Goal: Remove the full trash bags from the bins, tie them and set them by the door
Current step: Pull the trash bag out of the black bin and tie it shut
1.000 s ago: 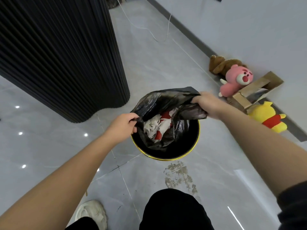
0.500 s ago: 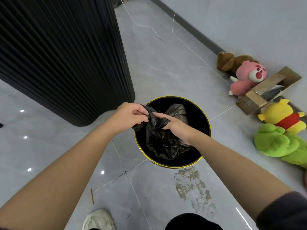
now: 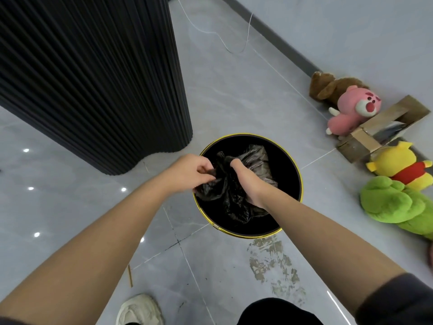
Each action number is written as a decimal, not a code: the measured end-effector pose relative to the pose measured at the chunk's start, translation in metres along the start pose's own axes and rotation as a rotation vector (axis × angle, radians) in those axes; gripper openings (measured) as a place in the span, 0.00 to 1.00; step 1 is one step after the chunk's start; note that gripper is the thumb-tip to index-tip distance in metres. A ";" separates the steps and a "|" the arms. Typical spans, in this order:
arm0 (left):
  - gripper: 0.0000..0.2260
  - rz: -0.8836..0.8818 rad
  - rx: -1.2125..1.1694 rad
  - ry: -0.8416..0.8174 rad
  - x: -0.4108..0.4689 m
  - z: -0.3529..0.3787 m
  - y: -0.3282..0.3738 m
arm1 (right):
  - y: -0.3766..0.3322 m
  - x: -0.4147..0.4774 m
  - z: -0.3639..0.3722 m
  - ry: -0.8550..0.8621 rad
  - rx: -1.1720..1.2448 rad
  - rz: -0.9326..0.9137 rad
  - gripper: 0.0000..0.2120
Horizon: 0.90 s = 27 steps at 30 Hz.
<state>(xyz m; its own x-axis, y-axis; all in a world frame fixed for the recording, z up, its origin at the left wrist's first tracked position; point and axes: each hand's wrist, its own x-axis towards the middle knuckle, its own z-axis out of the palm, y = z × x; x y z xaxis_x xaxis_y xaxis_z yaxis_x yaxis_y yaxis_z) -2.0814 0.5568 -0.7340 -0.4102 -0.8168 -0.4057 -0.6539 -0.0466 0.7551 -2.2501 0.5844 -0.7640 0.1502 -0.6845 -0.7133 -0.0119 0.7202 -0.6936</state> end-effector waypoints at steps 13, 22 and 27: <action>0.04 -0.160 0.031 0.301 -0.022 0.014 -0.034 | 0.005 -0.002 0.007 0.103 -0.164 -0.131 0.08; 0.04 -0.374 -0.422 0.010 -0.016 0.028 -0.031 | -0.010 -0.029 -0.004 0.062 -0.216 -0.238 0.06; 0.05 -0.371 -0.456 0.010 -0.011 0.030 -0.024 | -0.030 -0.047 -0.023 0.079 -0.153 -0.219 0.08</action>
<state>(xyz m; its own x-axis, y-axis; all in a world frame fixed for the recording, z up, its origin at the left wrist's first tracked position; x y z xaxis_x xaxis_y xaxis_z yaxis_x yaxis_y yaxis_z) -2.0801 0.5840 -0.7627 -0.1987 -0.7034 -0.6824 -0.4120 -0.5718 0.7094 -2.2800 0.5920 -0.7122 0.0883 -0.8330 -0.5462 -0.1378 0.5329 -0.8349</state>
